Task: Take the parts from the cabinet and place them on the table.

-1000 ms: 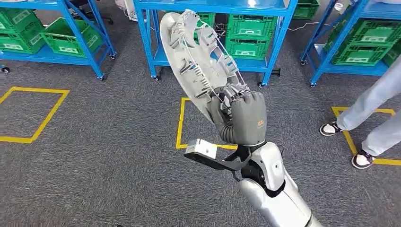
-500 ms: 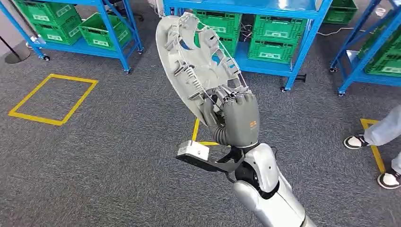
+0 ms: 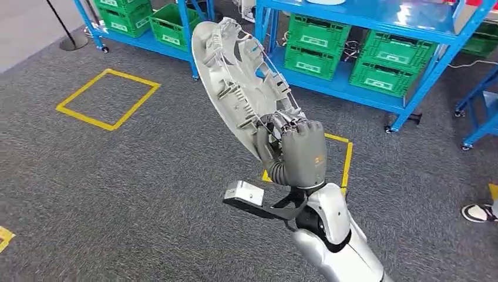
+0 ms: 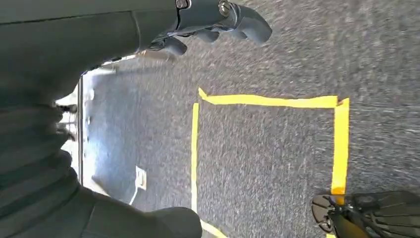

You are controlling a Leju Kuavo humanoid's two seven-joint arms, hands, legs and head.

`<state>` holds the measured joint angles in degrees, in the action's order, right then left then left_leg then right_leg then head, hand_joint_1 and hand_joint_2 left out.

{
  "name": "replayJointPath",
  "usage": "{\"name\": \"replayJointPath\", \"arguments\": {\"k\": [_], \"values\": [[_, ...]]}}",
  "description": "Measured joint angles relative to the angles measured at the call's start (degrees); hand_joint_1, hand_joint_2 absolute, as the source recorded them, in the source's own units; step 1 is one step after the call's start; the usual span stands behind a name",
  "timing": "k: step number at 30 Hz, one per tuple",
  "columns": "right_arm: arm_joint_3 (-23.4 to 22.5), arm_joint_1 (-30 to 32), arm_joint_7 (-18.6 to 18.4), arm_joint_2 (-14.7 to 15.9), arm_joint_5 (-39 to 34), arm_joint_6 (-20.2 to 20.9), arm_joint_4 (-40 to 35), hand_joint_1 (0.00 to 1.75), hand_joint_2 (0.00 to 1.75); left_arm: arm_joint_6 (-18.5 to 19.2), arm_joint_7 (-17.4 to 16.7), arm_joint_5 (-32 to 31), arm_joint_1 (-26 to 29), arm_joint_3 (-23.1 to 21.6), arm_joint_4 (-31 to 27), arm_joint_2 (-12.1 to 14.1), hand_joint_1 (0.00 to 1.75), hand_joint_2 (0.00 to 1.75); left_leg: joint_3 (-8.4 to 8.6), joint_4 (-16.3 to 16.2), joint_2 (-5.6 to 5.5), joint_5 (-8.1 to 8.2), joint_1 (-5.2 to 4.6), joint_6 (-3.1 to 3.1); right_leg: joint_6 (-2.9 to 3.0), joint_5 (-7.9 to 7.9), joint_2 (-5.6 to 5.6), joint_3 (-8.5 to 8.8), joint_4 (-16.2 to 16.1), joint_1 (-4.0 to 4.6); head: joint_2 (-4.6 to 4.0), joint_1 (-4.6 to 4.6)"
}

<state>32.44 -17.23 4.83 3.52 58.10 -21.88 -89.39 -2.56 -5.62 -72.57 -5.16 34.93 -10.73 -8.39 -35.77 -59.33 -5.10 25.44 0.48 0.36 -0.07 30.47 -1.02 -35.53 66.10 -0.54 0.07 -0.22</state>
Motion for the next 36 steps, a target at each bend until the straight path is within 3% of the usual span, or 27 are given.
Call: {"name": "replayJointPath", "arguments": {"k": [1, 2, 4, 6, 7, 8, 9, 10, 12, 13, 15, 16, 17, 18, 21, 22, 23, 24, 26, 27, 28, 29, 31, 32, 33, 34, 36], "values": [[0.00, -0.01, 0.05, 0.11, 0.02, -0.02, 0.00, 1.75, 1.75, 0.00, -0.04, -0.04, -0.07, 0.00, 0.00, -0.04, 0.00, 1.75, -0.04, -0.09, -0.63, -0.08, 0.01, -0.13, 0.36, -1.74, -2.06, 2.33, -4.54, 0.00, 0.00, 0.02], [0.00, 0.04, 0.15, 0.24, 0.02, -0.13, -0.02, 1.75, 1.75, -0.02, -0.07, -0.09, -0.17, 0.00, -0.02, -0.17, 0.00, 1.75, -0.36, -0.29, -1.32, -0.19, -0.25, -0.58, 0.35, -0.88, -3.76, 2.87, -6.20, 0.07, 0.00, -0.07], [-0.02, 0.09, 0.11, 0.33, 0.02, -0.24, -0.07, 1.75, 1.75, -0.02, -0.20, -0.13, -0.14, 0.00, -0.04, -0.17, 0.00, 1.75, -0.80, 0.03, -2.33, -0.59, 0.12, -1.34, 0.41, -1.27, -2.51, 2.65, -6.34, 0.34, 0.00, 0.06], [0.00, 0.09, 0.13, 0.31, 0.02, -0.24, -0.09, 1.75, 1.75, -0.02, -0.22, -0.13, 0.03, -0.02, 0.00, -0.15, 0.00, 1.75, -1.50, 0.47, -3.52, -1.08, 0.11, -2.22, 1.27, -1.84, -1.28, 2.72, -6.85, -0.08, 0.00, 0.09], [0.00, 0.04, 0.13, 0.28, 0.02, -0.24, -0.15, 1.75, 1.75, -0.02, -0.24, -0.13, 0.10, 0.00, 0.00, -0.13, 0.00, 1.75, -1.43, -0.11, -2.23, -0.73, 0.16, -2.09, 1.60, -2.20, -0.32, 2.88, -7.27, -0.22, 0.00, 0.20], [0.00, 0.08, 0.13, 0.26, 0.04, -0.33, -0.20, 1.75, 1.75, -0.02, -0.26, -0.13, -0.01, -0.02, 0.02, -0.26, 0.00, 1.75, -2.62, -2.36, 1.02, 1.03, -0.04, -2.32, 2.05, -2.29, 0.21, 2.94, -7.50, -0.28, 0.00, -0.40], [0.00, 0.12, 0.13, 0.26, 0.09, -0.35, -0.31, 1.75, 1.75, -0.02, -0.24, -0.13, -0.18, -0.02, 0.02, -0.28, 0.00, 1.75, -4.40, -6.12, 3.10, 3.23, 0.05, -2.75, 2.08, -2.29, 1.00, 2.88, -7.49, -0.26, 0.00, -0.53], [-0.02, 0.19, 0.11, 0.28, 0.09, -0.37, -0.31, 1.75, 1.75, -0.02, -0.24, -0.13, -0.27, -0.02, 0.00, -0.26, 0.00, 1.75, -6.75, -11.42, 4.33, 5.81, 0.25, -3.17, 2.13, -2.25, 1.95, 2.83, -7.47, -0.19, 0.00, -0.53], [-0.02, 0.43, 0.07, 0.28, 0.07, -0.37, -0.31, 1.75, 1.75, -0.02, -0.24, -0.13, -0.22, -0.02, 0.00, -0.26, 0.00, 1.75, -9.16, -17.24, 4.80, 7.68, 0.48, -3.62, 2.13, -2.21, 3.48, 2.76, -7.44, -0.20, 0.00, -0.55], [-0.02, 0.51, 0.02, 0.28, 0.09, -0.33, -0.31, 1.75, 1.75, -0.02, -0.24, -0.15, -0.12, -0.02, 0.00, -0.26, 0.00, 1.75, -8.38, -16.16, 4.92, 6.64, 0.65, -3.76, 2.08, -2.18, 4.30, 2.76, -7.43, -0.23, 0.00, -0.52], [-0.02, 0.52, -0.11, 0.28, 0.17, -0.26, -0.31, 1.75, 1.75, -0.02, -0.24, -0.15, -0.12, -0.02, -0.02, -0.15, 0.00, 1.75, -3.07, -7.35, 5.84, 2.56, 0.77, -3.83, 1.78, -1.99, 5.74, 2.91, -7.32, -0.30, 0.00, -0.55], [-0.02, 0.51, -0.11, 0.28, 0.17, -0.24, -0.33, 1.75, 1.75, -0.02, -0.24, -0.15, -0.17, -0.02, -0.09, -0.15, 0.00, 1.75, 0.13, -2.07, 7.73, 0.78, 0.75, -3.80, 1.47, -1.79, 6.28, 3.09, -7.17, -0.32, 0.00, -0.55], [-0.02, 0.53, -0.11, 0.28, 0.20, -0.24, -0.37, 1.75, 1.75, 0.00, -0.24, -0.15, -0.36, -0.02, -0.09, -0.20, 0.00, 1.75, 1.22, 0.03, 9.87, 1.54, 0.21, -3.16, 1.01, -1.54, 6.81, 3.11, -7.07, 0.16, 0.00, -0.57], [-0.02, 0.51, -0.13, 0.28, 0.26, -0.20, -0.37, 1.75, 1.75, 0.00, -0.24, -0.15, -0.42, -0.02, -0.11, -0.20, 0.00, 1.75, 1.19, 0.31, 9.08, 0.96, 0.24, -2.29, 0.62, -1.41, 7.31, 3.15, -6.95, 0.23, 0.00, -0.30], [-0.02, 0.49, -0.13, 0.26, 0.53, -0.07, -0.42, 1.75, 1.75, 0.00, -0.24, -0.09, -0.20, -0.02, -0.04, -0.20, 0.00, 1.75, 0.57, 0.24, 7.14, 0.84, -0.04, -1.18, -0.53, -1.55, 8.93, 3.61, -7.44, 0.16, 0.00, -0.33], [-0.02, 0.49, -0.11, 0.24, 0.59, 0.04, -0.53, 1.75, 1.75, 0.00, -0.26, 0.02, -0.14, -0.02, -0.09, -0.22, 0.00, 1.75, 0.92, 0.72, 6.41, 0.48, 0.44, -0.61, -0.97, -1.06, 8.62, 3.65, -7.22, -0.13, 0.00, -0.29], [-0.02, 0.47, -0.02, 0.24, 0.68, 0.22, -0.55, 1.75, 1.75, -0.09, -0.24, 0.15, -0.08, 0.00, -0.09, -0.28, 0.00, 1.75, 0.95, 0.81, 5.76, 0.36, 0.44, -0.30, -1.11, 0.33, 5.26, 3.17, -5.39, -0.30, 0.00, -0.17], [-0.04, 0.43, 0.04, 0.26, 0.72, 0.26, -0.55, 1.75, 1.75, -0.13, -0.22, 0.39, -0.16, 0.00, -0.13, -0.22, 0.00, 1.75, 0.86, 0.80, 5.23, 0.22, 0.44, 0.05, -1.14, 2.61, 2.93, 1.43, -1.53, -0.47, 0.00, 0.06], [-0.09, 0.44, 0.07, 0.39, 0.79, 0.48, -0.55, 1.75, 1.75, -0.13, -0.20, 0.52, -0.22, 0.00, -0.13, -0.28, 0.00, 1.75, 0.72, 0.77, 3.58, 0.18, 0.28, 0.25, -1.23, 6.62, 1.25, -3.34, 8.03, -0.31, 0.00, 0.22], [-0.07, 0.47, 0.04, 0.39, 0.79, 0.59, -0.46, 1.75, 1.75, -0.13, -0.20, 0.55, -0.12, 0.00, -0.11, -0.33, 0.00, 1.75, 0.68, 0.69, 2.77, 0.16, 0.21, 0.28, -1.20, 7.10, 1.11, -5.00, 10.91, -0.25, 0.00, 0.24], [-0.07, 0.50, 0.05, 0.39, 0.79, 0.68, -0.39, 1.75, 1.75, -0.13, -0.20, 0.57, -0.01, 0.00, -0.09, -0.35, 0.00, 1.75, 0.66, 0.63, 1.96, 0.16, 0.16, 0.28, -1.07, 6.22, 1.05, -5.34, 11.00, -0.22, 0.00, 0.22], [-0.09, 0.49, 0.05, 0.41, 0.79, 0.70, -0.37, 1.75, 1.75, -0.13, -0.20, 0.57, 0.06, 0.02, -0.07, -0.35, 0.00, 1.75, 0.66, 0.51, 0.96, 0.15, 0.14, 0.26, -0.78, 3.92, 0.95, -4.23, 8.07, -0.21, 0.00, 0.28], [-0.07, 0.34, 0.07, 0.42, 0.85, 0.70, -0.37, 1.75, 1.75, -0.13, -0.22, 0.65, 0.02, 0.02, -0.04, -0.44, 0.00, 1.75, 0.68, 0.31, -0.84, 0.11, 0.14, 0.13, -0.08, -1.46, -0.36, 0.59, -2.19, -0.17, 0.00, 0.33], [-0.07, 0.24, 0.05, 0.41, 0.94, 0.81, -0.39, 1.75, 1.75, -0.13, -0.22, 0.79, 0.02, 0.02, -0.04, -0.65, 0.00, 1.75, 0.46, 0.23, -1.37, 0.07, 0.37, 0.00, 0.39, -2.18, -3.81, 2.29, -6.32, -0.19, 0.00, 0.37], [-0.07, 0.25, -0.09, 0.33, 1.14, 0.92, -0.42, 1.75, 1.75, -0.13, -0.22, 0.90, -0.04, 0.02, -0.09, -0.66, 0.00, 1.75, 0.16, 0.04, -2.10, 0.03, 0.06, -0.54, 0.24, -2.08, -4.00, 2.40, -6.85, -0.07, 0.00, 0.28], [-0.07, 0.23, -0.41, 0.22, 1.46, 1.31, -0.50, 1.75, 1.75, -0.13, -0.22, 1.01, 0.00, 0.02, -0.07, -0.68, 0.00, 1.75, -0.15, 0.19, -2.62, -0.17, 0.36, -1.02, 0.21, -2.13, -3.05, 2.25, -6.83, 0.11, 0.00, 0.57], [-0.07, 0.31, -1.03, -0.46, 2.36, 2.10, -0.79, 1.75, 1.75, -0.13, -0.20, 1.07, 0.37, 0.02, 0.02, -0.79, 0.00, 1.75, -0.32, 0.82, -3.71, -0.58, 0.72, -1.94, 0.82, -2.32, -2.16, 2.28, -6.96, 0.46, 0.00, 0.63]]}}
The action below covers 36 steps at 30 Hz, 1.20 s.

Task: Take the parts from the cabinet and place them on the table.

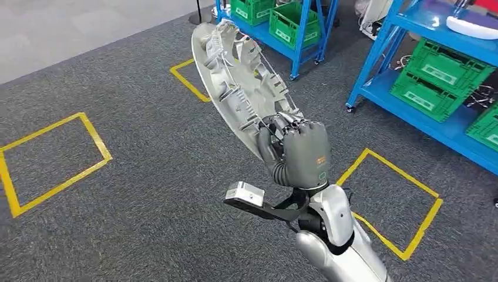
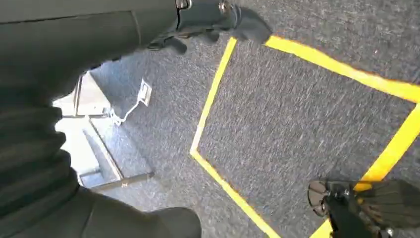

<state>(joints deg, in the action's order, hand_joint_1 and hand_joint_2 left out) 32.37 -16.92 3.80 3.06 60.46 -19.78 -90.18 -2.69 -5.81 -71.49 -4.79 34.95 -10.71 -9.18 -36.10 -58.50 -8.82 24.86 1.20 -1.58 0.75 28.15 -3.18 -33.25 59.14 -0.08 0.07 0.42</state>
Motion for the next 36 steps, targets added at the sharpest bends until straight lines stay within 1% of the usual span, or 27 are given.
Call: {"name": "replayJointPath", "arguments": {"k": [1, 2, 3, 4, 6, 7, 8, 10, 11, 12, 13, 16, 17, 18, 19, 21, 22, 23, 24, 25, 26, 27, 31, 32, 33, 34, 36], "values": [[0.00, 0.16, -0.02, -0.54, 0.41, 0.39, -0.37, 1.75, 1.75, -0.06, -0.02, 0.04, 0.09, 0.00, -0.02, 0.09, 0.00, 1.75, -0.18, -0.11, -0.19, 0.03, -0.22, -0.30, 0.44, -0.65, 1.10, 0.46, -1.02, -0.73, 0.00, 0.00], [-0.02, 0.18, 0.04, -0.96, 0.85, 0.59, -0.52, 1.75, 1.75, -0.11, 0.06, 0.13, 0.15, 0.00, 0.00, 0.00, 0.00, 1.75, -0.69, -1.44, 3.72, 0.94, -0.56, -0.29, 0.88, -0.74, 1.77, 0.81, -1.43, -0.67, 0.00, -0.21], [-0.06, 0.20, 0.17, -1.20, 1.02, 0.61, -0.79, 1.75, 1.75, -0.19, 0.11, 0.18, 0.01, 0.00, -0.02, -0.04, 0.00, 1.75, -2.17, -4.48, 6.30, 2.91, -0.59, -0.49, 1.22, -0.73, 2.53, 0.88, -1.48, -0.65, 0.00, -0.61], [-0.15, 0.24, 0.33, -1.33, 1.22, 0.61, -0.92, 1.75, 1.75, -0.24, 0.17, 0.20, -0.12, 0.00, -0.02, -0.04, 0.00, 1.75, -4.18, -8.69, 7.59, 5.13, -0.45, -0.76, 1.28, -0.68, 3.38, 0.90, -1.47, -0.57, 0.00, -0.61], [-0.20, 0.38, 0.48, -1.42, 1.29, 0.85, -0.94, 1.75, 1.75, -0.59, 0.15, 0.39, -0.09, 0.00, -0.02, -0.04, 0.00, 1.75, -8.07, -16.80, 8.24, 8.30, -0.16, -1.32, 1.33, -0.59, 5.15, 0.86, -1.45, -0.52, 0.00, -0.63], [-0.22, 0.63, 0.53, -1.61, 1.29, 1.00, -0.94, 1.75, 1.75, -0.74, 0.17, 0.61, 0.09, 0.00, -0.02, -0.02, 0.00, 1.75, -8.34, -17.54, 8.39, 7.92, 0.09, -1.57, 1.23, -0.53, 5.98, 0.88, -1.44, -0.55, 0.00, -0.63], [-0.22, 0.80, 0.61, -1.77, 1.31, 1.07, -0.94, 1.75, 1.75, -0.81, 0.17, 0.72, 0.27, 0.02, -0.02, -0.02, 0.00, 1.75, -7.14, -15.47, 8.63, 6.45, 0.31, -1.76, 1.11, -0.45, 6.68, 0.90, -1.41, -0.58, 0.00, -0.63], [-0.22, 0.81, 0.77, -2.16, 1.42, 1.20, -0.96, 1.75, 1.75, -0.92, 0.24, 0.85, 0.42, 0.04, -0.02, 0.07, 0.00, 1.75, -1.56, -5.69, 10.31, 2.08, 0.58, -2.08, 0.55, -0.10, 8.01, 1.12, -1.14, -0.80, 0.00, -0.63], [-0.22, 0.81, 0.79, -2.27, 1.42, 1.20, -0.96, 1.75, 1.75, -0.92, 0.26, 0.87, 0.40, 0.04, -0.02, 0.04, 0.00, 1.75, 1.06, -1.35, 13.04, 0.89, 0.57, -2.24, 0.08, 0.21, 8.50, 1.25, -0.83, -0.68, 0.00, -0.66], [-0.24, 0.81, 0.87, -2.36, 1.46, 1.24, -1.05, 1.75, 1.75, -0.92, 0.42, 0.87, 0.27, 0.04, 0.00, -0.31, 0.00, 1.75, 1.38, -0.79, 14.62, 1.31, 0.30, -1.55, -0.50, 0.69, 9.03, 1.19, -0.46, -0.06, 0.00, -0.83], [-0.26, 0.82, 0.96, -2.36, 1.53, 1.33, -1.11, 1.75, 1.75, -0.92, 0.44, 0.90, 0.31, 0.04, -0.02, -0.29, 0.00, 1.75, 1.06, -0.89, 13.25, 1.17, 0.28, -0.56, -0.75, 0.69, 9.45, 1.32, -0.46, -0.05, 0.00, -0.39], [-0.28, 0.77, 0.92, -2.75, 1.62, 1.46, -1.16, 1.75, 1.75, -0.92, 0.44, 0.98, 0.56, 0.04, 0.00, -0.26, 0.00, 1.75, 0.60, -0.97, 11.29, 1.07, 0.09, 0.73, -1.72, 0.88, 11.34, 1.85, -0.74, -0.34, 0.00, -0.28], [-0.28, 0.76, 0.94, -2.80, 1.62, 1.51, -1.20, 1.75, 1.75, -0.92, 0.44, 1.03, 0.67, 0.07, -0.02, -0.24, 0.00, 1.75, 0.67, -0.76, 10.50, 0.87, 0.28, 1.16, -2.31, 1.69, 8.79, 1.91, 0.11, -0.72, 0.00, -0.11], [-0.28, 0.78, 0.98, -2.80, 1.62, 1.51, -1.25, 1.75, 1.75, -0.92, 0.42, 1.03, 0.64, 0.07, -0.02, -0.18, 0.00, 1.75, 0.61, -0.76, 9.82, 0.78, 0.26, 1.55, -2.21, 3.57, 5.85, 0.78, 2.65, -0.94, 0.00, 0.00], [-0.39, 0.82, 0.96, -2.75, 1.64, 1.48, -1.24, 1.75, 1.75, -0.92, 0.44, 1.03, 0.52, 0.07, -0.04, -0.17, 0.00, 1.75, 0.52, -0.76, 9.16, 0.72, 0.18, 1.87, -2.09, 5.98, 4.31, -1.30, 7.13, -0.86, 0.00, 0.18], [-0.44, 0.99, 0.96, -2.71, 1.64, 1.51, -1.24, 1.75, 1.75, -0.92, 0.48, 1.01, 0.54, 0.07, -0.02, -0.20, 0.00, 1.75, 0.36, -0.77, 7.42, 0.63, -0.21, 2.14, -1.78, 9.45, 3.50, -5.93, 16.17, -0.61, 0.00, 0.35], [-0.44, 1.10, 0.92, -2.71, 1.64, 1.53, -1.22, 1.75, 1.75, -0.92, 0.48, 1.01, 0.62, 0.07, 0.00, -0.17, 0.00, 1.75, 0.31, -0.77, 6.62, 0.57, -0.40, 2.23, -1.52, 9.44, 3.46, -7.07, 17.97, -0.46, 0.00, 0.35], [-0.44, 1.15, 0.92, -2.69, 1.62, 1.53, -1.22, 1.75, 1.75, -0.92, 0.48, 0.98, 0.69, 0.07, 0.00, -0.17, 0.00, 1.75, 0.28, -0.77, 5.71, 0.48, -0.52, 2.28, -1.08, 8.05, 3.32, -6.85, 16.87, -0.27, 0.00, 0.37], [-0.44, 1.13, 0.92, -2.69, 1.64, 1.44, -1.22, 1.75, 1.75, -0.92, 0.48, 0.88, 0.69, 0.07, -0.02, -0.17, 0.00, 1.75, 0.27, -0.79, 4.81, 0.37, -0.59, 2.26, -0.55, 5.63, 3.04, -5.26, 13.20, -0.07, 0.00, 0.35], [-0.44, 1.12, 0.85, -2.69, 1.68, 1.18, -1.22, 1.75, 1.75, -0.92, 0.52, 0.68, 0.65, 0.07, -0.02, -0.17, 0.00, 1.75, 0.30, -0.79, 3.87, 0.24, -0.60, 2.18, 0.02, 2.65, 2.37, -2.44, 7.42, 0.21, 0.00, 0.33], [-0.48, 1.09, 0.81, -2.69, 1.77, 0.78, -1.25, 1.75, 1.75, -0.92, 0.61, 0.52, 0.58, 0.07, -0.02, -0.17, 0.00, 1.75, 0.29, -0.79, 3.13, 0.11, -0.55, 2.03, 0.49, 0.38, 0.61, 0.29, 2.00, 0.45, 0.00, 0.37], [-0.55, 1.14, 0.61, -2.66, 1.79, 0.33, -1.24, 1.75, 1.75, -0.92, 0.68, 0.29, 0.55, 0.07, -0.02, -0.33, 0.00, 1.75, 0.19, -0.79, 2.73, -0.08, -0.53, 1.78, 0.56, 1.00, -0.97, 1.01, 0.20, 0.49, 0.00, 0.26], [-0.98, 1.51, 0.22, -2.51, 1.92, -0.68, -1.38, 1.75, 1.75, -0.57, 0.52, -0.35, 0.67, 0.07, 0.00, -0.37, 0.00, 1.75, -0.33, -0.01, 0.68, -0.86, -0.29, 0.30, 1.26, 0.07, 1.01, 0.97, -0.60, 1.18, 0.00, 0.70], [-1.01, 1.78, 0.11, -2.51, 1.92, -0.70, -1.55, 1.75, 1.75, -0.44, 0.48, -0.44, 0.62, 0.07, 0.00, -0.33, 0.00, 1.75, -0.67, -0.47, 1.26, -0.70, -0.32, 0.29, 1.58, -0.69, 1.98, 1.31, -1.60, 0.35, 0.00, 0.63], [-1.05, 1.94, 0.13, -2.51, 1.94, -0.77, -1.59, 1.75, 1.75, -0.24, 0.41, -0.52, 0.54, 0.07, 0.00, -0.33, 0.00, 1.75, -1.49, -2.22, 4.31, 0.74, -0.82, 0.29, 1.81, -0.83, 2.37, 1.46, -1.94, 0.49, 0.00, 0.55], [-1.18, 2.04, 0.11, -2.47, 1.97, -0.90, -1.64, 1.75, 1.75, -0.02, 0.42, -0.54, 0.34, 0.04, -0.02, -0.33, 0.00, 1.75, -3.23, -5.82, 6.43, 3.07, -0.82, 0.05, 2.04, -0.90, 3.17, 1.40, -1.95, 0.51, 0.00, 0.13], [-1.40, 2.44, 0.07, -2.29, 1.97, -0.99, -1.64, 1.75, 1.75, 0.09, 0.42, -0.55, 0.14, 0.04, -0.02, -0.33, 0.00, 1.75, -7.24, -14.83, 8.09, 7.20, -0.51, -0.52, 2.14, -0.79, 4.86, 1.35, -1.89, 0.55, 0.00, 0.13]]}}
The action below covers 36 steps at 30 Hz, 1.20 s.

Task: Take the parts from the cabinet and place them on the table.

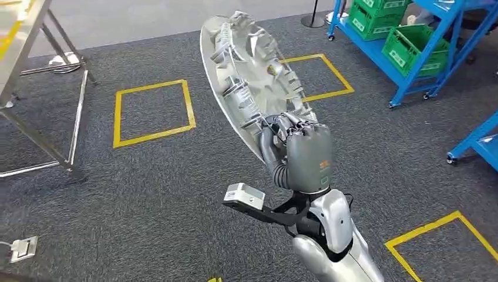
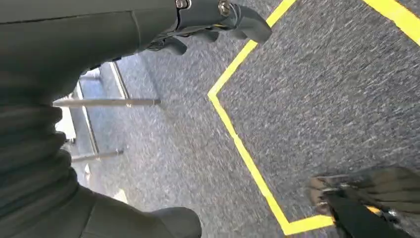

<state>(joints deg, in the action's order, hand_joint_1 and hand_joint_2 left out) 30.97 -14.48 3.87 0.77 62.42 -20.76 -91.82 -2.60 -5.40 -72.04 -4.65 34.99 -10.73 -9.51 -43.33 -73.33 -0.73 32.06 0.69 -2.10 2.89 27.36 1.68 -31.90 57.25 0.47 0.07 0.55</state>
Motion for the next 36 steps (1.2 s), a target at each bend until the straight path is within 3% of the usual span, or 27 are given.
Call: {"name": "replayJointPath", "arguments": {"k": [1, 2, 4, 5, 6, 7, 10, 11, 12, 13, 15, 16, 17, 18, 20, 21, 22, 24, 26, 27, 28, 30, 32, 33, 34, 35, 36], "values": [[-0.02, 0.27, -0.07, 0.09, -0.02, 0.00, 0.00, 1.75, 1.75, 0.02, 0.00, 0.00, 0.01, 0.00, 0.00, 0.00, 0.00, 1.75, -1.07, -2.53, 0.20, 0.58, 0.16, -0.28, -0.05, 0.04, 0.79, -0.05, 0.03, -0.07, 0.00, -0.02], [-0.02, 0.52, -0.11, 0.15, -0.02, 0.00, 0.00, 1.75, 1.75, 0.02, -0.04, -0.02, 0.07, 0.00, 0.02, 0.02, 0.00, 1.75, -0.62, -1.97, 0.39, -0.24, 0.37, -0.50, -0.16, 0.11, 1.49, -0.05, 0.07, -0.16, 0.00, -0.02], [-0.04, 0.59, -0.15, 0.17, -0.02, 0.00, 0.00, 1.75, 1.75, -0.02, -0.09, -0.04, 0.08, 0.00, 0.00, 0.13, 0.00, 1.75, 3.87, 5.72, 1.23, -4.11, 0.74, -0.95, -0.67, 0.44, 2.81, -0.04, 0.41, -0.51, 0.00, -0.04], [-0.04, 0.59, -0.13, 0.17, -0.02, 0.00, -0.02, 1.75, 1.75, -0.04, -0.09, -0.04, 0.01, 0.00, -0.04, 0.15, 0.00, 1.75, 7.02, 11.02, 2.69, -6.03, 0.86, -1.21, -1.07, 0.72, 3.41, 0.03, 0.77, -0.70, 0.00, -0.04], [-0.07, 0.58, -0.11, 0.17, -0.02, -0.02, -0.09, 1.75, 1.75, -0.04, -0.09, -0.04, -0.16, -0.02, -0.04, 0.04, 0.00, 1.75, 8.27, 13.99, 5.81, -5.43, 0.71, -1.03, -1.62, 1.08, 3.79, 0.01, 1.21, -0.42, 0.00, -0.13], [-0.11, 0.57, -0.09, 0.22, -0.02, -0.04, -0.13, 1.75, 1.75, -0.04, -0.07, -0.07, -0.29, -0.04, -0.06, -0.15, 0.00, 1.75, 8.47, 13.95, 5.60, -5.94, 0.80, -0.11, -2.11, 1.56, 4.36, -0.07, 1.67, -0.11, 0.00, -0.14], [-0.11, 0.55, -0.09, 0.26, -0.02, -0.15, -0.15, 1.75, 1.75, 0.13, -0.26, -0.22, -0.31, -0.04, -0.04, -0.13, 0.00, 1.75, 7.84, 13.53, 3.29, -5.83, 0.35, 1.35, -2.90, 1.56, 5.99, 0.38, 1.32, -0.18, 0.00, 0.18], [-0.11, 0.54, -0.11, 0.26, -0.02, -0.20, -0.18, 1.75, 1.75, 0.24, -0.39, -0.35, -0.34, -0.07, -0.09, -0.11, 0.00, 1.75, 7.99, 13.75, 2.49, -6.10, 0.67, 1.90, -3.56, 2.04, 5.41, 0.45, 1.55, -0.57, 0.00, 0.15], [-0.11, 0.62, -0.13, 0.26, 0.07, -0.20, -0.24, 1.75, 1.75, 0.26, -0.48, -0.50, -0.37, -0.07, -0.09, -0.11, 0.00, 1.75, 7.91, 13.75, 1.82, -6.18, 0.69, 2.14, -3.85, 3.27, 2.03, 0.09, 2.97, -0.84, 0.00, 0.31], [-0.18, 0.81, -0.20, 0.31, 0.13, -0.24, -0.42, 1.75, 1.75, 0.26, -0.52, -0.52, -0.56, -0.07, -0.11, -0.04, 0.00, 1.75, 7.82, 13.75, 1.15, -6.30, 0.67, 2.42, -3.90, 5.28, 0.07, -1.35, 6.20, -0.94, 0.00, 0.46], [-0.39, 1.25, -0.17, 0.59, 0.59, -0.22, -0.48, 1.75, 1.75, 0.33, -0.55, -0.55, -0.84, -0.07, -0.11, -0.05, 0.00, 1.75, 7.67, 13.74, -0.48, -6.40, 0.42, 2.73, -3.86, 9.59, -1.29, -6.12, 15.83, -0.87, 0.00, 0.55], [-0.44, 1.59, -0.17, 0.63, 0.83, -0.15, -0.48, 1.75, 1.75, 0.39, -0.61, -0.61, -0.84, -0.07, -0.11, -0.04, 0.00, 1.75, 7.63, 13.74, -1.34, -6.43, 0.28, 2.79, -3.70, 10.43, -1.37, -8.14, 19.42, -0.82, 0.00, 0.57], [-0.46, 1.88, -0.22, 0.66, 0.94, -0.04, -0.48, 1.75, 1.75, 0.59, -0.66, -0.72, -0.83, -0.07, -0.11, -0.02, 0.00, 1.75, 7.63, 13.73, -2.15, -6.46, 0.18, 2.84, -3.48, 9.81, -1.46, -8.83, 20.15, -0.75, 0.00, 0.52], [-0.57, 2.18, -0.39, 0.70, 1.12, 0.07, -0.55, 1.75, 1.75, 1.18, -0.94, -1.27, -0.88, -0.11, -0.11, 0.07, 0.00, 1.75, 7.63, 13.73, -3.04, -6.53, 0.09, 2.87, -3.08, 7.87, -1.62, -8.16, 18.04, -0.67, 0.00, 0.55], [-1.16, 2.56, -0.61, 0.72, 1.25, 0.11, -1.20, 1.75, 1.75, 1.59, -1.48, -2.01, -1.21, -0.50, -0.11, 0.07, 0.00, 1.75, 7.64, 13.73, -4.87, -6.72, 0.10, 2.74, -2.11, 2.26, -2.83, -3.51, 7.82, -0.30, 0.00, 0.55], [-1.51, 2.51, -0.59, 0.83, 1.16, 0.13, -1.64, 1.75, 1.75, 1.60, -1.64, -2.19, -1.42, -0.81, -0.11, -0.02, 0.00, 1.75, 7.56, 13.74, -5.54, -6.85, 0.31, 2.59, -1.62, 0.48, -5.19, -1.06, 2.69, -0.09, 0.00, 0.55], [-1.77, 2.48, -0.35, 1.14, 0.81, 0.22, -1.92, 1.75, 1.75, 1.38, -1.66, -2.19, -1.62, -1.01, -0.13, -0.07, 0.00, 1.75, 7.42, 13.76, -6.14, -7.02, 0.10, 2.20, -1.58, 0.92, -5.65, -0.88, 1.95, 0.08, 0.00, 0.48], [-2.03, 2.04, 0.54, 1.70, -0.56, 0.35, -2.08, 1.75, 1.75, 1.07, -1.64, -2.19, -1.68, -1.09, -0.13, -0.05, 0.00, 1.75, 7.06, 13.94, -7.01, -7.38, 0.42, 1.50, -1.57, 0.60, -4.63, -0.98, 1.77, 0.52, 0.00, 0.85], [-2.05, 1.71, 1.31, 2.05, -1.75, -0.02, -1.99, 1.75, 1.75, 1.09, -1.62, -2.16, -1.57, -1.09, -0.09, 0.19, 0.00, 1.75, 6.55, 14.52, -7.98, -7.71, 0.32, 0.66, -1.01, -0.03, -3.59, -0.78, 0.98, 0.35, 0.00, 0.81], [-2.05, 1.49, 1.62, 2.12, -2.17, -0.48, -1.79, 1.75, 1.75, 1.16, -1.60, -2.14, -1.54, -1.09, -0.09, 0.46, 0.00, 1.75, 6.45, 13.47, -5.14, -7.11, 0.25, 0.95, -0.84, -0.52, -2.69, -0.56, 0.32, 0.04, 0.00, 0.90], [-2.05, 1.32, 1.88, 2.18, -2.38, -1.22, -1.60, 1.75, 1.75, 1.31, -1.53, -2.06, -1.63, -1.11, -0.07, 0.55, 0.00, 1.75, 5.19, 10.93, -1.77, -4.90, -0.16, 0.79, -0.34, -0.58, -2.16, -0.54, 0.10, 0.06, 0.00, 0.48], [-2.05, 1.15, 1.99, 2.53, -2.97, -1.90, -1.25, 1.75, 1.75, 1.31, -1.29, -1.81, -1.68, -1.11, -0.09, 0.89, 0.00, 1.75, 1.49, 2.45, -0.07, -0.29, -0.05, 0.29, -0.18, -0.49, -0.51, -0.65, 0.16, 0.10, 0.00, 0.44], [-2.05, 1.21, 1.92, 2.86, -3.69, -2.38, -0.62, 1.75, 1.75, 1.23, -0.73, -1.47, -1.33, -1.11, -0.04, 1.25, 0.00, 1.75, -0.85, -3.32, 0.16, 1.37, 0.12, -0.20, -0.19, -0.45, 1.16, -0.75, 0.21, 0.01, 0.00, 0.42], [-2.05, 1.30, 1.88, 3.02, -3.96, -2.54, -0.33, 1.75, 1.75, 1.14, -0.39, -1.20, -1.09, -1.11, -0.02, 1.48, 0.00, 1.75, 0.01, -1.98, 0.35, 0.26, 0.24, -0.41, -0.26, -0.40, 1.87, -0.80, 0.28, -0.08, 0.00, 0.42], [-2.05, 1.39, 1.86, 3.21, -4.26, -2.80, -0.11, 1.75, 1.75, 1.05, -0.13, -1.14, -0.85, -1.11, -0.02, 1.71, 0.00, 1.75, 2.27, 1.82, 0.78, -1.72, 0.33, -0.60, -0.47, -0.26, 2.63, -0.81, 0.40, -0.22, 0.00, 0.42], [-2.05, 1.46, 1.88, 3.41, -4.33, -3.02, 0.00, 1.75, 1.75, 1.01, 0.09, -1.14, -0.70, -1.11, -0.04, 1.90, 0.00, 1.75, 5.33, 7.05, 1.69, -3.87, 0.40, -0.78, -0.76, -0.07, 3.31, -0.78, 0.64, -0.40, 0.00, 0.42], [-2.05, 1.50, 1.90, 3.54, -4.33, -3.26, 0.07, 1.75, 1.75, 0.96, 0.17, -1.12, -0.67, -1.11, -0.07, 2.03, 0.00, 1.75, 8.38, 12.24, 3.74, -5.59, 0.43, -0.93, -1.17, 0.22, 3.94, -0.75, 1.09, -0.45, 0.00, 0.39]]}}
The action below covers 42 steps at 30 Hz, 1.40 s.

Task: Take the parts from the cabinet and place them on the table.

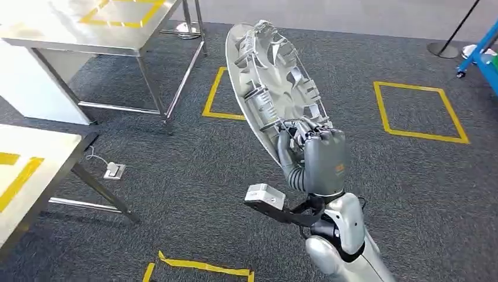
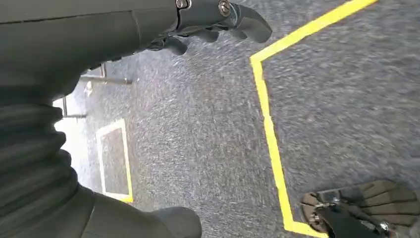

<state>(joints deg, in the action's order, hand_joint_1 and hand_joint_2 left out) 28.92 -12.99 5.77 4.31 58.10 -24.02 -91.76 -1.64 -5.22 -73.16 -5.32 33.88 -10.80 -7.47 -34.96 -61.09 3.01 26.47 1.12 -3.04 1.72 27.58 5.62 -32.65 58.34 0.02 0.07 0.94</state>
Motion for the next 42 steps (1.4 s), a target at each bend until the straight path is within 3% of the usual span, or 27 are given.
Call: {"name": "replayJointPath", "arguments": {"k": [1, 2, 5, 6, 7, 8, 10, 11, 12, 14, 15, 16, 18, 20, 21, 22, 24, 26, 27, 28, 30, 31, 32, 36, 38, 40, 42], "values": [[0.00, 0.07, 0.00, 0.15, -0.02, -0.28, 0.00, 1.75, 1.75, 0.00, 0.20, 0.02, -0.09, 0.00, 0.04, -0.15, 0.00, 1.75, 0.90, 1.29, 2.24, 0.84, -0.43, 0.64, -0.53, 0.40, 0.41, -0.19, 0.38, 0.49, 0.00, -0.24], [0.04, 0.08, 0.09, 0.48, -0.02, -0.39, 0.00, 1.75, 1.75, -0.02, 0.39, 0.11, -0.06, 0.00, 0.00, -0.13, 0.00, 1.75, 0.57, 1.48, 1.23, 0.39, -0.17, 1.50, -0.78, 0.56, 1.00, -0.17, 0.65, 0.56, 0.00, 0.00], [0.07, 0.08, 0.07, 0.76, -0.07, -0.57, 0.00, 1.75, 1.75, -0.07, 0.41, 0.13, 0.32, 0.00, 0.09, -0.02, 0.00, 1.75, 0.16, 1.40, -0.83, 0.23, -0.32, 2.50, -1.45, 0.70, 2.81, 0.22, 0.61, 0.46, 0.00, -0.02], [0.09, 0.07, 0.07, 0.92, -0.07, -0.59, 0.00, 1.75, 1.75, -0.07, 0.44, 0.13, 0.41, 0.02, 0.09, -0.04, 0.00, 1.75, 0.24, 1.54, -1.47, 0.00, 0.00, 2.87, -2.12, 1.29, 0.97, 0.23, 0.97, 0.10, 0.00, 0.09], [0.09, 0.15, 0.07, 1.07, -0.09, -0.70, -0.02, 1.75, 1.75, -0.07, 0.46, 0.11, 0.33, 0.02, 0.07, -0.02, 0.00, 1.75, 0.12, 1.54, -2.20, -0.10, 0.07, 3.19, -2.35, 2.85, -2.43, -0.47, 2.96, -0.27, 0.00, 0.09], [0.09, 0.25, 0.04, 1.42, -0.09, -0.92, -0.02, 1.75, 1.75, 0.02, 0.59, 0.09, 0.18, 0.02, 0.07, -0.02, 0.00, 1.75, 0.00, 1.54, -2.88, -0.18, 0.09, 3.43, -2.53, 5.32, -4.38, -2.42, 7.21, -0.35, 0.00, 0.31], [0.09, 0.64, 0.02, 2.08, -0.09, -1.05, -0.02, 1.75, 1.75, 0.13, 0.68, 0.00, 0.10, 0.02, 0.09, -0.02, 0.00, 1.75, -0.15, 1.52, -4.58, -0.23, 0.00, 3.62, -2.67, 9.20, -5.23, -6.99, 16.54, -0.34, 0.00, 0.37], [0.09, 0.97, -0.09, 2.25, -0.09, -1.09, -0.02, 1.75, 1.75, 0.26, 0.70, -0.02, 0.15, 0.00, 0.09, -0.02, 0.00, 1.75, -0.17, 1.51, -5.37, -0.26, -0.03, 3.66, -2.59, 9.50, -5.27, -8.27, 18.93, -0.33, 0.00, 0.35], [0.09, 1.31, -0.09, 2.38, -0.11, -1.09, -0.02, 1.75, 1.75, 0.28, 0.70, -0.02, 0.22, 0.00, 0.09, 0.00, 0.00, 1.75, -0.17, 1.51, -6.28, -0.33, -0.03, 3.60, -2.42, 8.30, -5.35, -8.17, 18.36, -0.33, 0.00, 0.35], [0.09, 1.61, -0.07, 2.73, -0.11, -1.25, -0.02, 1.75, 1.75, 0.28, 0.96, -0.02, 0.20, 0.02, 0.09, 0.00, 0.00, 1.75, -0.12, 1.48, -8.11, -0.49, -0.01, 3.38, -1.82, 3.05, -6.05, -4.16, 9.68, -0.34, 0.00, 0.37], [0.09, 1.66, -0.02, 2.86, -0.11, -1.38, -0.04, 1.75, 1.75, 0.28, 1.23, -0.02, 0.19, 0.00, 0.09, 0.00, 0.00, 1.75, -0.11, 1.48, -8.83, -0.58, 0.05, 3.24, -1.52, 0.61, -7.57, -1.52, 4.24, -0.38, 0.00, 0.35], [0.09, 1.68, 0.04, 3.08, -0.11, -1.44, -0.04, 1.75, 1.75, 0.26, 1.35, -0.02, 0.18, 0.00, 0.09, -0.09, 0.00, 1.75, -0.31, 1.49, -9.38, -0.73, 0.15, 2.95, -1.36, 0.82, -10.58, -0.09, 0.98, -0.51, 0.00, 0.29], [0.09, 1.59, 0.07, 3.26, -0.18, -1.51, -0.04, 1.75, 1.75, 0.22, 1.46, -0.02, 0.20, 0.02, 0.09, -0.07, 0.00, 1.75, -0.77, 1.66, -10.39, -1.10, 0.27, 2.10, -1.51, 0.39, -9.12, -0.29, 0.78, 0.01, 0.00, 0.50], [0.09, 1.20, -0.26, 3.28, -0.37, -1.49, -0.04, 1.75, 1.75, 0.15, 1.44, -0.02, 0.44, 0.00, 0.18, -0.07, 0.00, 1.75, -0.89, 2.31, -11.54, -1.57, 0.51, 1.09, -0.91, 0.13, -8.21, -0.27, 0.56, 0.24, 0.00, 0.50], [0.11, 0.99, -0.33, 3.28, -0.39, -1.49, -0.04, 1.75, 1.75, 0.15, 1.42, -0.02, 0.42, 0.00, 0.20, -0.02, 0.00, 1.75, -1.20, 2.18, -11.40, -1.21, 0.34, 0.84, -0.40, -0.41, -7.28, -0.07, -0.28, -0.45, 0.00, 0.52], [0.11, 0.72, -0.42, 3.28, -0.42, -1.48, -0.04, 1.75, 1.75, 0.15, 1.42, -0.02, 0.44, 0.00, 0.20, -0.04, 0.00, 1.75, -1.63, 0.87, -7.49, -0.17, -0.08, 0.94, -0.12, -0.60, -6.62, 0.06, -0.57, -0.28, 0.00, 0.40], [0.11, 0.72, -0.57, 3.30, -0.44, -1.70, -0.09, 1.75, 1.75, 0.17, 1.42, -0.04, 0.20, -0.04, 0.22, -0.11, 0.00, 1.75, -4.81, -6.50, -3.80, 4.37, -0.15, 0.64, 0.29, -0.54, -5.05, 0.03, -0.60, -0.03, 0.00, -0.28], [0.11, 0.97, -0.70, 3.37, -0.46, -1.70, -0.09, 1.75, 1.75, 0.17, 1.38, -0.04, 0.11, -0.04, 0.22, -0.15, 0.00, 1.75, -8.24, -14.60, -3.37, 7.76, -0.13, 0.33, 0.45, -0.45, -3.29, -0.07, -0.55, 0.18, 0.00, -0.28], [0.11, 1.14, -0.90, 3.37, -0.52, -1.70, -0.07, 1.75, 1.75, 0.17, 1.27, -0.04, 0.14, -0.07, 0.22, -0.13, 0.00, 1.75, -8.50, -15.64, -3.34, 7.54, -0.12, 0.24, 0.46, -0.43, -2.50, -0.09, -0.49, 0.23, 0.00, -0.28], [0.11, 1.16, -0.92, 3.43, -0.57, -1.70, -0.04, 1.75, 1.75, 0.22, 1.27, -0.04, 0.20, -0.09, 0.22, -0.11, 0.00, 1.75, -7.12, -13.46, -3.24, 5.82, -0.12, 0.22, 0.45, -0.40, -1.77, -0.09, -0.44, 0.23, 0.00, -0.30], [0.11, 1.07, -0.94, 3.50, -0.68, -1.84, -0.04, 1.75, 1.75, 0.28, 1.27, -0.02, 0.15, -0.11, 0.17, 0.02, 0.00, 1.75, -0.99, -2.81, -1.75, 0.96, -0.13, 0.34, 0.23, -0.16, -0.41, 0.05, -0.12, 0.19, 0.00, -0.31], [0.11, 1.03, -0.94, 3.52, -0.68, -2.01, -0.04, 1.75, 1.75, 0.26, 1.27, 0.00, 0.06, -0.13, 0.13, 0.02, 0.00, 1.75, 1.19, 1.73, 0.95, 0.72, -0.31, 0.57, -0.06, 0.06, 0.16, 0.10, 0.15, 0.28, 0.00, -0.31], [0.11, 0.94, -0.96, 3.61, -0.68, -2.12, -0.04, 1.75, 1.75, 0.26, 1.27, 0.07, -0.06, -0.15, 0.13, 0.00, 0.00, 1.75, 1.56, 1.93, 1.33, 0.73, -0.67, 1.39, -0.43, 0.29, 0.53, -0.08, 0.44, 0.80, 0.00, -0.22], [0.11, 0.49, -0.96, 3.69, -0.77, -2.21, -0.04, 1.75, 1.75, 0.26, 1.07, 0.28, 0.09, -0.24, 0.17, 0.00, 0.00, 1.75, 0.90, 2.17, -1.49, 0.04, -0.60, 2.94, -1.46, 0.36, 2.28, 0.05, 0.46, 0.59, 0.00, -0.24], [0.13, 0.30, -0.94, 3.78, -0.87, -2.29, -0.02, 1.75, 1.75, 0.26, 0.98, 0.42, -0.02, -0.31, 0.15, 0.00, 0.00, 1.75, 0.63, 2.25, -2.64, -0.36, -0.18, 3.56, -2.36, 3.23, -3.75, -1.42, 4.22, -0.06, 0.00, -0.02], [0.13, 0.34, -0.90, 4.13, -0.85, -2.32, 0.00, 1.75, 1.75, 0.26, 1.01, 0.46, -0.26, -0.35, 0.13, 0.00, 0.00, 1.75, 0.25, 2.21, -4.18, -0.60, -0.15, 3.86, -2.84, 7.92, -5.29, -5.87, 13.88, -0.37, 0.00, 0.07], [0.13, 0.44, -0.98, 4.24, -0.87, -2.29, 0.15, 1.75, 1.75, 0.26, 1.01, 0.46, -0.12, -0.37, 0.15, -0.02, 0.00, 1.75, -0.01, 2.08, -5.82, -0.79, -0.15, 3.72, -2.89, 8.79, -5.31, -8.39, 18.84, -0.42, 0.00, 0.09]]}}
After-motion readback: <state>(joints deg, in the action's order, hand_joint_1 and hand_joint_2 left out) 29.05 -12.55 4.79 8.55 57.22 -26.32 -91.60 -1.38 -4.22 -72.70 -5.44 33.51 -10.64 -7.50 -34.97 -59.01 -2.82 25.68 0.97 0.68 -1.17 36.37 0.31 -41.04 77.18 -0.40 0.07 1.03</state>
